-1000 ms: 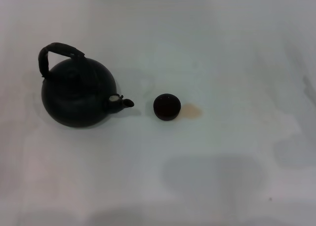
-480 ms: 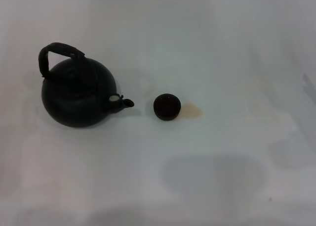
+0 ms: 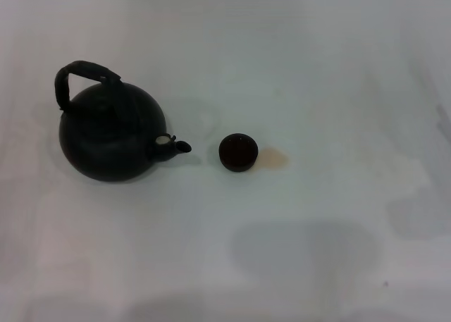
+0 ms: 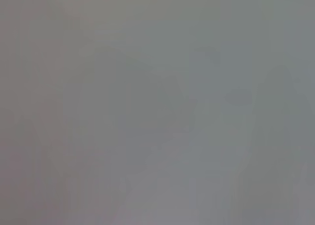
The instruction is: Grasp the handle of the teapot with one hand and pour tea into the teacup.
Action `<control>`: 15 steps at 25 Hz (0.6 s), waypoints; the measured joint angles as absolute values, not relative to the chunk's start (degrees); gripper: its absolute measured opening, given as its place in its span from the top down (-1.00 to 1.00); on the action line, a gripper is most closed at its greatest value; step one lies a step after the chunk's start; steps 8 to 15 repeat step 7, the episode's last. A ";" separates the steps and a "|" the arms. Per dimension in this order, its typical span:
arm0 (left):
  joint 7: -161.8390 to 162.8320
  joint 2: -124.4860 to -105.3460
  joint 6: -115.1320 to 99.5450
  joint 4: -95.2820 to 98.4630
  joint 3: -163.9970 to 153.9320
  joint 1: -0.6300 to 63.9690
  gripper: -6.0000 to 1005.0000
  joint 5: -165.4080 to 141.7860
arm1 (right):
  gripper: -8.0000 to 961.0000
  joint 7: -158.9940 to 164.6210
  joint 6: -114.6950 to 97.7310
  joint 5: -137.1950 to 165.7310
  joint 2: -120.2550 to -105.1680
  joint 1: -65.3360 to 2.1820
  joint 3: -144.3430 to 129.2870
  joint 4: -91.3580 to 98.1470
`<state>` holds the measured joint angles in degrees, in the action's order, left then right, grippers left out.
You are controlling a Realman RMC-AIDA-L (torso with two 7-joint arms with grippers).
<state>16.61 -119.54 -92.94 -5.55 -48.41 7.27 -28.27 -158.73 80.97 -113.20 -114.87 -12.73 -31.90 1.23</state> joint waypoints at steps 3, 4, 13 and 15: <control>16.50 -119.58 -93.06 -5.55 -48.52 7.25 -0.40 -28.52 | -0.76 -158.73 79.91 -113.21 -114.88 -12.64 -31.90 1.16; 16.50 -119.59 -93.09 -5.55 -48.60 7.24 -0.40 -28.65 | -0.76 -158.73 79.83 -113.20 -114.88 -12.60 -31.90 1.09; 16.49 -119.65 -93.14 -6.04 -48.64 7.20 -0.40 -28.81 | -0.76 -158.73 79.80 -113.07 -114.88 -12.41 -31.90 0.98; 16.49 -119.65 -93.14 -6.04 -48.64 7.20 -0.40 -28.81 | -0.76 -158.73 79.80 -113.07 -114.88 -12.41 -31.90 0.98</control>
